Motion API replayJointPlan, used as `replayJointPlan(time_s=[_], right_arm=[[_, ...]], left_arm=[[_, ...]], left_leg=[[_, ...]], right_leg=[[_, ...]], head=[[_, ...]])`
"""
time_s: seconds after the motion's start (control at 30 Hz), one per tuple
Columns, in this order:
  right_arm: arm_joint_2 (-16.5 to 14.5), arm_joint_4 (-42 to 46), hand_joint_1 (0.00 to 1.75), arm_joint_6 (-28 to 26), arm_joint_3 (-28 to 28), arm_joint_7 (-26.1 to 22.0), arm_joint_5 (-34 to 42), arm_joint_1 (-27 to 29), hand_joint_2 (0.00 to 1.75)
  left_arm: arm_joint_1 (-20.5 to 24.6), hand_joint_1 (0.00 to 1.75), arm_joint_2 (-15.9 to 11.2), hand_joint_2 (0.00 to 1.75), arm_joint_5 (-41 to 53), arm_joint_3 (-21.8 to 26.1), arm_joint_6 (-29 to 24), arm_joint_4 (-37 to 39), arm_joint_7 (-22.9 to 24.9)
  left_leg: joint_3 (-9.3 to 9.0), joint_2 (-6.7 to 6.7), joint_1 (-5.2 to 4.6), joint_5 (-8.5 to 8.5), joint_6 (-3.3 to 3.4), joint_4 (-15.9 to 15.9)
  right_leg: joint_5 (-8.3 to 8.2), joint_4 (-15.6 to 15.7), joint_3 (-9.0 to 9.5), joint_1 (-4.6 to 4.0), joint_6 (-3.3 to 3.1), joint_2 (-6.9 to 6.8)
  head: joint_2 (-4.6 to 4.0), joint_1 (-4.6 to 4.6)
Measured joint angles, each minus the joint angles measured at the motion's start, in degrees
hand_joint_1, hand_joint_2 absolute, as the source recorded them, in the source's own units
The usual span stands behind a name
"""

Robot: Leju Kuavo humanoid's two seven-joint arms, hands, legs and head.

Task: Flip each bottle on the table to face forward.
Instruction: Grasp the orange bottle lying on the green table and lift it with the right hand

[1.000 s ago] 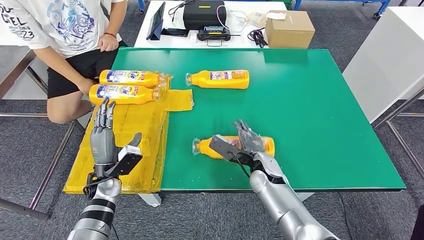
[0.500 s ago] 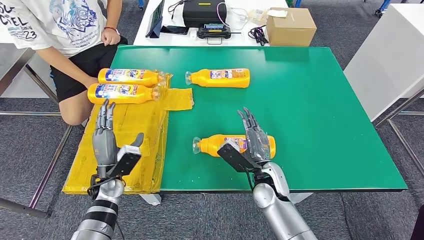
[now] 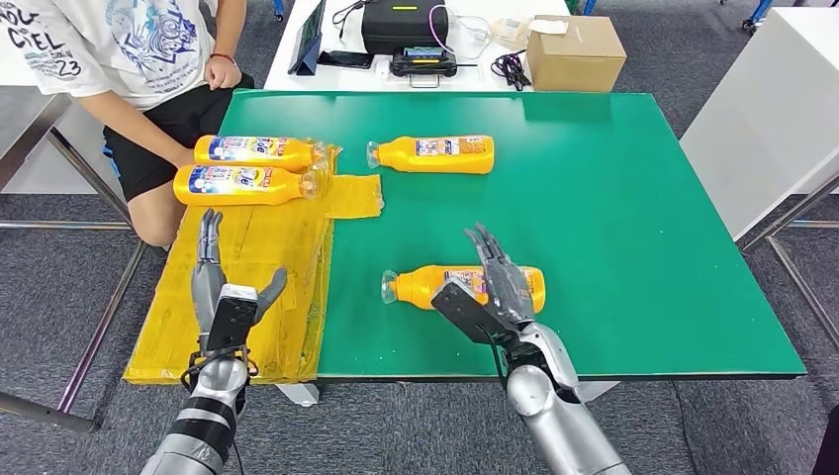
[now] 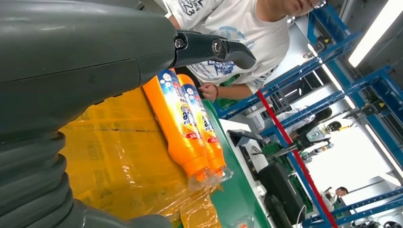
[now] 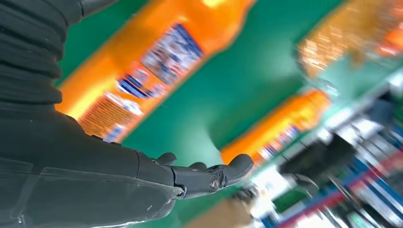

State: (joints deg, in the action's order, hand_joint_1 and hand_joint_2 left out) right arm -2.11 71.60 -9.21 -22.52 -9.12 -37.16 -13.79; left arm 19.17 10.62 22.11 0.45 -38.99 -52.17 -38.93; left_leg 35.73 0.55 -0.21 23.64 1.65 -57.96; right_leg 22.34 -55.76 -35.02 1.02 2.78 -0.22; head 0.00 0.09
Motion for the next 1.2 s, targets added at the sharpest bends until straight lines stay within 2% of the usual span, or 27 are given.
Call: replayJointPlan(time_s=[0.23, 0.67, 0.97, 1.2], right_arm=[[2.3, -7.3, 0.00, 2.9, 0.0, 3.5, -0.7, -4.3, 1.75], [4.4, -13.4, 0.00, 6.4, -0.2, 5.4, -0.8, -8.7, 1.75], [5.7, -20.3, 0.00, 14.6, -2.9, 5.9, 2.7, -13.8, 1.75], [7.1, -25.5, 0.00, 18.9, -6.4, 6.0, 4.1, -18.4, 1.75]], left_arm=[[0.7, 0.00, -0.4, 1.75, 0.0, -0.6, 0.1, 2.0, 0.0], [1.8, 0.00, -0.5, 1.75, 0.6, -1.3, 0.8, 4.0, 0.0], [3.0, 0.00, -0.4, 1.75, 0.4, -2.2, 1.8, 5.8, 0.0], [3.9, 0.00, -0.2, 1.75, 0.1, -3.4, 1.8, 7.6, 0.0]], left_leg=[[0.01, 0.01, -0.01, 0.00, 0.00, 0.0], [0.02, 0.00, -0.01, -0.01, 0.01, 0.0], [-0.02, -0.02, -0.01, -0.01, 0.00, 0.0], [-0.11, -0.02, -0.01, -0.02, 0.01, 0.0]], right_leg=[[-0.01, 0.0, 0.00, 0.00, 0.01, 0.00], [-0.01, 0.0, -0.01, 0.00, 0.01, 0.00], [-0.03, 0.0, 0.00, 0.00, 0.02, 0.01], [-0.03, 0.0, 0.09, 0.00, 0.03, 0.01]], head=[[0.00, 0.00], [0.00, 0.01], [0.00, -0.01], [0.00, 0.01]])
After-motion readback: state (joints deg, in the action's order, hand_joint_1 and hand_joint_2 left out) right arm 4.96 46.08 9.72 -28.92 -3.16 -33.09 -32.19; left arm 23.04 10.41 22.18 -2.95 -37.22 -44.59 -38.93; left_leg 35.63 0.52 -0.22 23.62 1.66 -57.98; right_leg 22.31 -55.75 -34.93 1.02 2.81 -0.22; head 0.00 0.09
